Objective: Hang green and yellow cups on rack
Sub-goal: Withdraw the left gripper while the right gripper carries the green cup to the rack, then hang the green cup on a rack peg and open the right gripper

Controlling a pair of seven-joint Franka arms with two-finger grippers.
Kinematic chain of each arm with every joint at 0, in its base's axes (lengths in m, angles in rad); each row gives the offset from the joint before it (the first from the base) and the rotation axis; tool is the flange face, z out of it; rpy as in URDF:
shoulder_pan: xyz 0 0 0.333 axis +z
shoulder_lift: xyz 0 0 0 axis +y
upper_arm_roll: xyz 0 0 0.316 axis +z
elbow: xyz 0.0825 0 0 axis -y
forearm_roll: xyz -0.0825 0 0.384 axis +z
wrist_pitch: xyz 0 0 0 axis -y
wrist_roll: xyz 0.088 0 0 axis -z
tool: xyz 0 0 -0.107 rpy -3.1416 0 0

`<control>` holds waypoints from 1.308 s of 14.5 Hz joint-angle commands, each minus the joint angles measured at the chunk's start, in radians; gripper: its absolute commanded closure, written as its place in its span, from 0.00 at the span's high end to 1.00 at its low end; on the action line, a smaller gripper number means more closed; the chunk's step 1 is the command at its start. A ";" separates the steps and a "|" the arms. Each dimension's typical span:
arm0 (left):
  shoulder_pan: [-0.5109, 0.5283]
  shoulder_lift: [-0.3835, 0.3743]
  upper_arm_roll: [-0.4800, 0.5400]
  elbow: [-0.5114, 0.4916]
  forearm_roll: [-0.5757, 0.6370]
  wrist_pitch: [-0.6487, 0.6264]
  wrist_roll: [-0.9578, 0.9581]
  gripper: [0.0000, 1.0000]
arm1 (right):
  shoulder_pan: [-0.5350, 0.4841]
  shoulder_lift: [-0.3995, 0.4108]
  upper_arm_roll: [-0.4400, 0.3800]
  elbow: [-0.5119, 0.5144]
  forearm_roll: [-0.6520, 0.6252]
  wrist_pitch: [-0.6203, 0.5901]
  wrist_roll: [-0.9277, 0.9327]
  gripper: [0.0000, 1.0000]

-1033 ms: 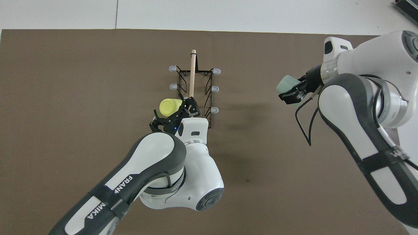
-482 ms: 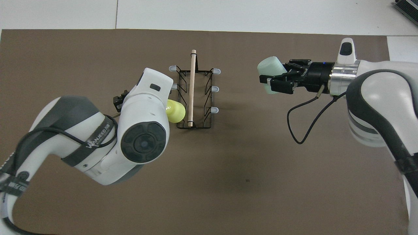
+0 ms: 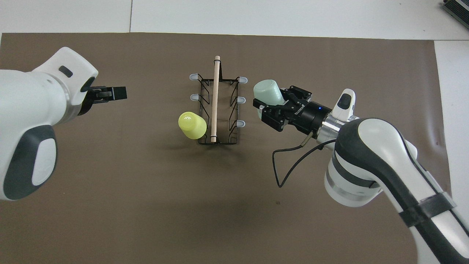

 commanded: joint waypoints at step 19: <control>0.036 0.027 0.177 0.274 -0.094 -0.553 0.505 1.00 | 0.094 0.038 -0.003 -0.118 0.834 -0.197 -0.935 0.00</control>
